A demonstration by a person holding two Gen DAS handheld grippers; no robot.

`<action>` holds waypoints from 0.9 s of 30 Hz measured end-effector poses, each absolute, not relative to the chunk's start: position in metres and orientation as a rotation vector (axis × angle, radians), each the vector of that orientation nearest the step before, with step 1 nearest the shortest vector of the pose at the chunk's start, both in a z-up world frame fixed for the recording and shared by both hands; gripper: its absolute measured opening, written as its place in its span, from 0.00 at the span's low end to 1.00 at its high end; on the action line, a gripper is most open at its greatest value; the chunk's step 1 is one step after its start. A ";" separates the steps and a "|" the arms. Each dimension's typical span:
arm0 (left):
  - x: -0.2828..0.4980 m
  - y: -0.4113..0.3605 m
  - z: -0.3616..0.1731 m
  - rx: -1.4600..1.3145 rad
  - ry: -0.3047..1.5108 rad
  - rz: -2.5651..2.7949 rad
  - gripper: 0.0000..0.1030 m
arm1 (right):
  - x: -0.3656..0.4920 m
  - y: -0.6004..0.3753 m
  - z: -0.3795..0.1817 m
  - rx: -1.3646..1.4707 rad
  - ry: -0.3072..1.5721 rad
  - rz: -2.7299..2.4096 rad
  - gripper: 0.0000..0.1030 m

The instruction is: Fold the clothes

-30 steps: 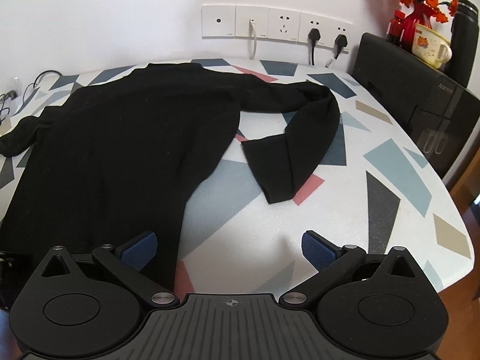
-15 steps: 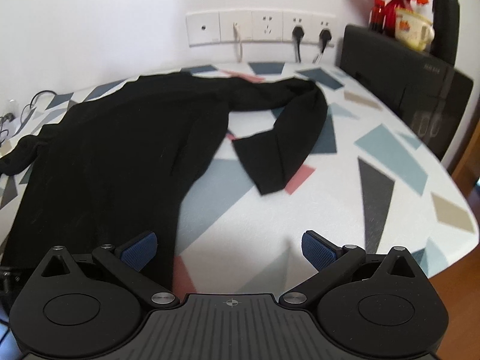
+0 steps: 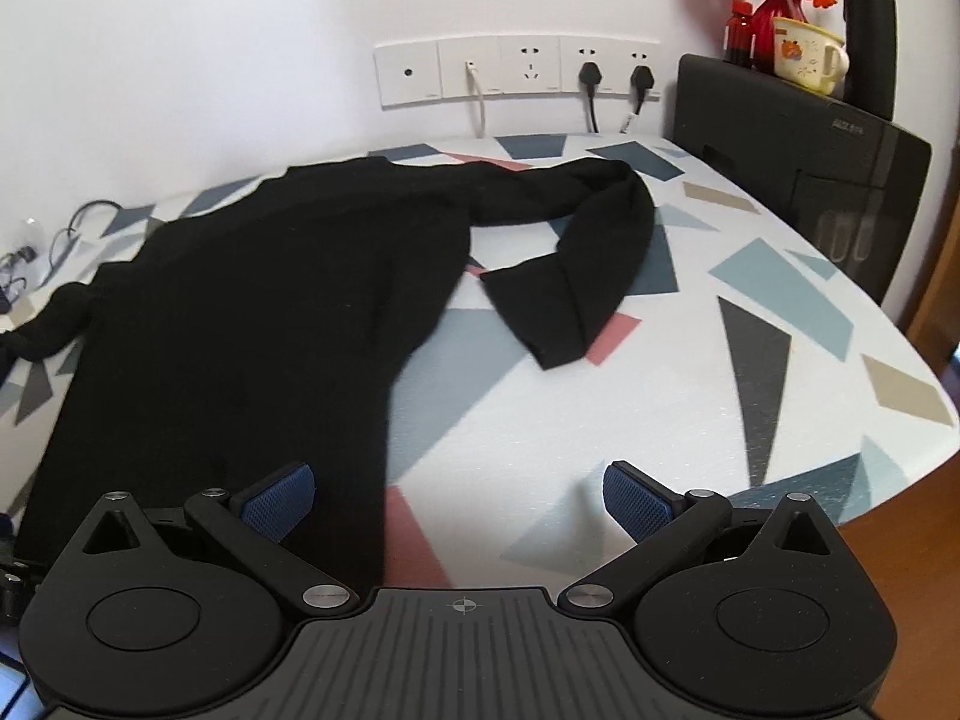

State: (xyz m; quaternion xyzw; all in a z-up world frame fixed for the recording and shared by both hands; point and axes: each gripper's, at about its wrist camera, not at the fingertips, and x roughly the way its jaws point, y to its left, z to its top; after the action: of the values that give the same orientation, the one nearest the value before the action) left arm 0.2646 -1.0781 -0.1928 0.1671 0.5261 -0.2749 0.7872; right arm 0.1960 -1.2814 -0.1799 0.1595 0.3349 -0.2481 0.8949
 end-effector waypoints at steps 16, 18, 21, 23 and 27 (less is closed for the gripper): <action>0.311 -1.031 -0.168 0.250 1.011 -0.499 0.04 | 0.194 -1.276 -0.176 0.335 0.674 -0.487 0.99; 0.317 -1.020 -0.158 0.208 0.972 -0.491 0.04 | 0.196 -1.271 -0.175 0.319 0.683 -0.468 0.99; 0.323 -1.002 -0.134 0.111 0.885 -0.465 0.04 | 0.200 -1.264 -0.176 0.295 0.704 -0.455 0.99; 0.326 -0.991 -0.118 0.051 0.826 -0.445 0.04 | 0.204 -1.259 -0.175 0.281 0.713 -0.445 0.99; 0.342 -0.981 -0.108 0.032 0.786 -0.414 0.04 | 0.214 -1.247 -0.174 0.251 0.721 -0.413 0.99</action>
State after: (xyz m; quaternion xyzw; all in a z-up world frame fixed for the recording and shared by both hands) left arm 0.3424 -0.9812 -0.1079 0.0157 0.3801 -0.2004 0.9028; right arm 0.2136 -1.2466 -0.1741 0.1216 0.3491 -0.1999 0.9074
